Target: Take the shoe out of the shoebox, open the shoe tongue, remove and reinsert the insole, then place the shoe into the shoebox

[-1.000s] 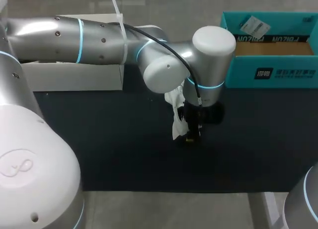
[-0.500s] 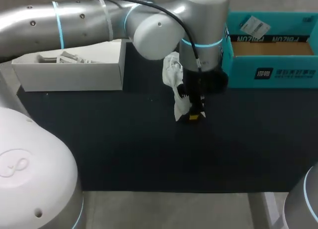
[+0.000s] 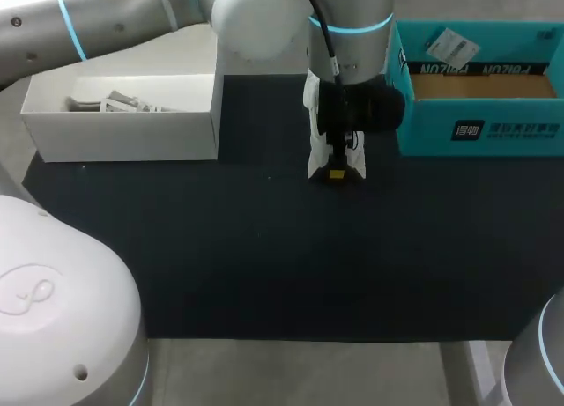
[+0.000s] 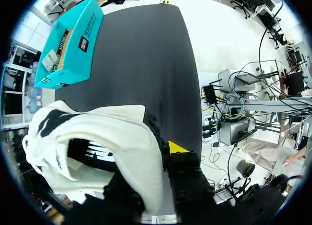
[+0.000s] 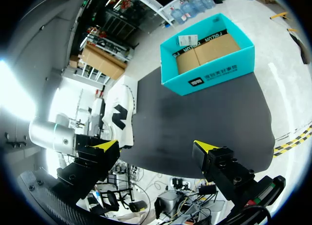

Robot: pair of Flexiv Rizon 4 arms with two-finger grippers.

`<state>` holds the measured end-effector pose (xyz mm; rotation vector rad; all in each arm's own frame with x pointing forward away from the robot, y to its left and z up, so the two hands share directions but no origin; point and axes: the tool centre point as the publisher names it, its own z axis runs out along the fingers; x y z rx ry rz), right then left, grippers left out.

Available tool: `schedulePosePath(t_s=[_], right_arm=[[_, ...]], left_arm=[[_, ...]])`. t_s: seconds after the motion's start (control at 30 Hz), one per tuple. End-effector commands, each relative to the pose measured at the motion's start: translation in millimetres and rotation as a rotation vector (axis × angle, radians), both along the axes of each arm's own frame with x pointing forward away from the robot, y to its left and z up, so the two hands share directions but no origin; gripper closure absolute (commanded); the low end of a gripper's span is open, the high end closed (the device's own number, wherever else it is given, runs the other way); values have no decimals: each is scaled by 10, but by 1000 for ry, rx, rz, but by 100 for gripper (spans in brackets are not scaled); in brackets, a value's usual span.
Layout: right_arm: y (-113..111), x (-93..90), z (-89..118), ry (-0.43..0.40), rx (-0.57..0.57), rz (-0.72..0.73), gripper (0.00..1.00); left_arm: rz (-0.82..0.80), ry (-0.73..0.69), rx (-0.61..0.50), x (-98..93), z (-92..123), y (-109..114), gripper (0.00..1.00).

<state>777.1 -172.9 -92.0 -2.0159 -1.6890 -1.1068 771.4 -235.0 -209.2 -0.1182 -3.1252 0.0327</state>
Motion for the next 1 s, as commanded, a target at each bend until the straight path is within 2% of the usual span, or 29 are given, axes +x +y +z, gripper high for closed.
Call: schedulePosePath(t_s=[0.03, 0.4, 0.57, 0.67, 0.8, 1.0], right_arm=[[6, 4, -1, 2, -2, -1, 0], [6, 4, -1, 2, -2, -1, 0], [6, 4, -1, 2, -2, -1, 0], [6, 4, -1, 2, -2, -1, 0], [6, 4, -1, 2, -2, -1, 0], [6, 4, -1, 2, -2, -1, 0]], left_arm=[[-1, -3, 4, -4, 96, 11, 100], [-1, -3, 4, -4, 96, 11, 100], [-78, 84, -12, 57, 307, 37, 100], [-112, 104, 6, 124, 430, 130, 100], [-120, 86, 31, 233, 448, 314, 100], [-125, 90, 23, 438, 525, 721, 100]])
